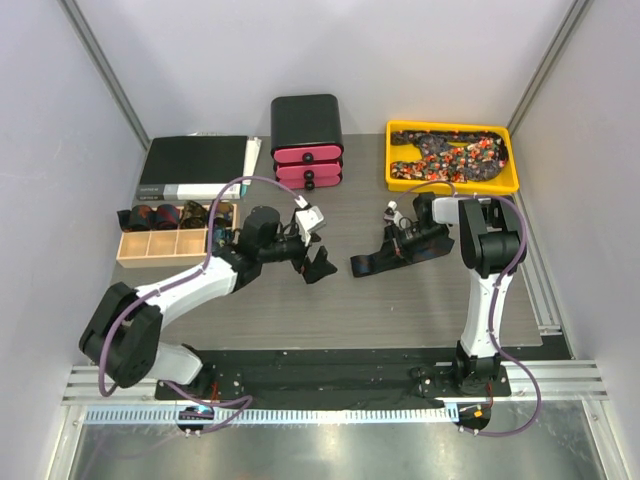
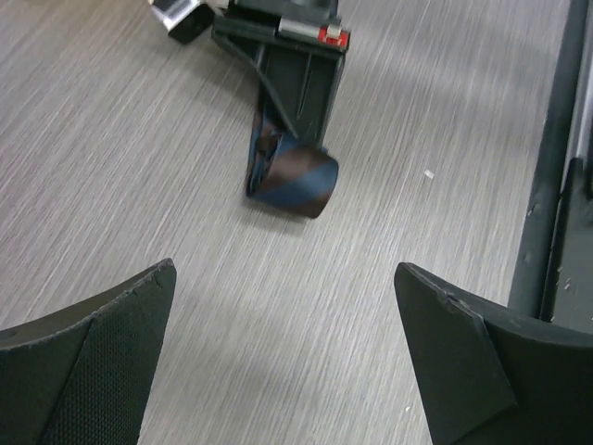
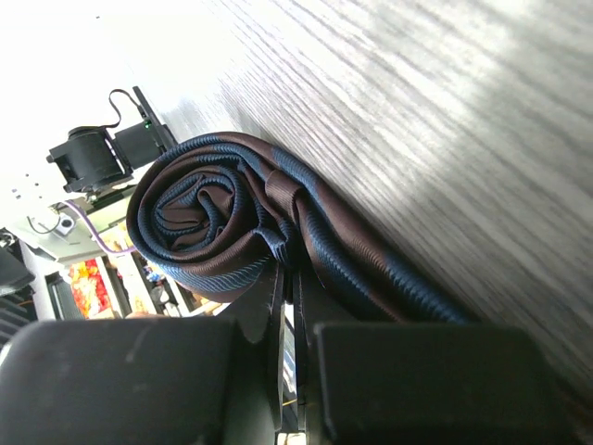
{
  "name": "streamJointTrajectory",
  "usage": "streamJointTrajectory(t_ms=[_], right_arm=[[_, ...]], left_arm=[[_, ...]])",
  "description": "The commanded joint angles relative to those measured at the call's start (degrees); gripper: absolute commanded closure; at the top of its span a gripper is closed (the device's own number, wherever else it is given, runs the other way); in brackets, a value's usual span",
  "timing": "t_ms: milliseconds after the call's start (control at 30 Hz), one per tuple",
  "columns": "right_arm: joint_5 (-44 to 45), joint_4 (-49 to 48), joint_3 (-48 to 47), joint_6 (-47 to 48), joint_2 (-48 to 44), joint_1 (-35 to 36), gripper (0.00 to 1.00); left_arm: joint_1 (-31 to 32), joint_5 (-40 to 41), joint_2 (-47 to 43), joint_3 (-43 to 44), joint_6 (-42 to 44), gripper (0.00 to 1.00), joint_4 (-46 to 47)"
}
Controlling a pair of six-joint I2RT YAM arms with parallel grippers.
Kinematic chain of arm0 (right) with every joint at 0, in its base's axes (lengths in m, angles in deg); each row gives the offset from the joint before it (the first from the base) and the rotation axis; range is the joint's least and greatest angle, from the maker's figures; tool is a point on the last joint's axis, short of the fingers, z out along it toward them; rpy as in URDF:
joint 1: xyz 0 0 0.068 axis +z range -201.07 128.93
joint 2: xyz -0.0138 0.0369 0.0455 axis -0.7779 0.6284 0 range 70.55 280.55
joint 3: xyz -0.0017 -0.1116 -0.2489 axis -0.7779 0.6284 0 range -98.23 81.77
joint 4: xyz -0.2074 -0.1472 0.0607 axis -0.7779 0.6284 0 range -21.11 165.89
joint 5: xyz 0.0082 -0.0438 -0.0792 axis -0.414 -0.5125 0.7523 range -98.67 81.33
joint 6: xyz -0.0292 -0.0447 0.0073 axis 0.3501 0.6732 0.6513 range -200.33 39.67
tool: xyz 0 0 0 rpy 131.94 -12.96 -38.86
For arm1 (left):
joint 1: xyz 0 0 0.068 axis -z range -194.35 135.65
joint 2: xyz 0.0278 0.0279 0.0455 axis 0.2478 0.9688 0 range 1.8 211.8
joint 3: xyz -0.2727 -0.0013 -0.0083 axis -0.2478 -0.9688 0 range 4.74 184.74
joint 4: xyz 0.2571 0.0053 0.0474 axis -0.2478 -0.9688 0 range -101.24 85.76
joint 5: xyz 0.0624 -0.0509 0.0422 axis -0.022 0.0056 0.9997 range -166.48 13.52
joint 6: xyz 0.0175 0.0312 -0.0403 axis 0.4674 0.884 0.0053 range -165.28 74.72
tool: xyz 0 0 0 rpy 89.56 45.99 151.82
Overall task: Roll the ties
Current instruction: Roll the tie at the center of the board.
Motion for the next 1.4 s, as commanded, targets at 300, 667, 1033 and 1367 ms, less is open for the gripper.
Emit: streamJointTrajectory(t_ms=[300,667,1033,1367], right_arm=[[9.42,0.43,-0.92,0.6,4.07,0.35,0.99],[9.51,1.58,-2.41,0.6,4.68,0.44,0.99],[8.72,1.84,-2.5,0.42,4.42,0.44,0.98],[5.91,4.56,-1.8,2.0,0.82,0.44,0.87]], left_arm=[[6.1,3.25,18.52,8.24,16.02,0.0,9.28],[11.38,8.08,30.05,14.4,23.24,0.13,14.91],[12.7,8.87,32.43,19.93,23.5,0.53,7.55],[13.76,14.76,30.58,19.68,15.68,0.92,-7.67]])
